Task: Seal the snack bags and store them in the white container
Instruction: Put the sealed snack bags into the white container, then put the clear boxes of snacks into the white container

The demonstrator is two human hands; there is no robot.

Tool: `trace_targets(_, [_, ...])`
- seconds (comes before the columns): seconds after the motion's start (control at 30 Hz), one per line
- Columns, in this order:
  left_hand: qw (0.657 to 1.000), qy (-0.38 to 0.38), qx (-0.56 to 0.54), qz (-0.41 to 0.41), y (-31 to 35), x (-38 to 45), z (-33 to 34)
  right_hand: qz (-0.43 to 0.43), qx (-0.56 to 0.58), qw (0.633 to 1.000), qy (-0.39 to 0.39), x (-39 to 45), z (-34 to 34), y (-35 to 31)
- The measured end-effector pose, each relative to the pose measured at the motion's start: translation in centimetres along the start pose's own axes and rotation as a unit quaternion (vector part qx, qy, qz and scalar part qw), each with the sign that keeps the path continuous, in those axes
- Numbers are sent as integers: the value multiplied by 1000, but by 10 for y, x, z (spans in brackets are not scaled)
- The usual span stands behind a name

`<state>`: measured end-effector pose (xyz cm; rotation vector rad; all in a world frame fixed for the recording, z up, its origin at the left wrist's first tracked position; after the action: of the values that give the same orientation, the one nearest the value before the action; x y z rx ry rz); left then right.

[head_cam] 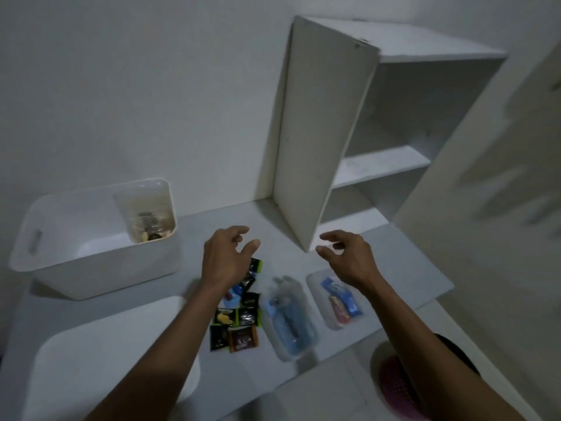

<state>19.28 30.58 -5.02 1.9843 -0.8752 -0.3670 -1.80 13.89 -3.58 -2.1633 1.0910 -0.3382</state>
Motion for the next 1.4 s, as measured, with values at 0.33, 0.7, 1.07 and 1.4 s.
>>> trace_targets(0.33, [994,-9,-48,-92,20,-100,210,72,87,993,-24,-39,-33,185])
trace_targets(0.7, [998,47,24,-34,11,-84,292,102,117,983,-98,-3,31,232])
trace_targets(1.07, [975,-56,39,-210,-36,-53,341,101,89,973,-187,36,72,260])
trace_targets(1.4, [966,-49,34,-253,-5,-54,334,78,156,970,-167,38,45,249])
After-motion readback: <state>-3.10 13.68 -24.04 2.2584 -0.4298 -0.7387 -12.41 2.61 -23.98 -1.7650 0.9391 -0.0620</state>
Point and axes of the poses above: each hand's wrist, its own x-axis towards the middle knuckle, its own z-axis out of the palm, y = z × x, the point moved 7 cm from there along x, towards the middle knuckle, and after that the axes turned 5 degrees about -y, right-handed, at the moved point
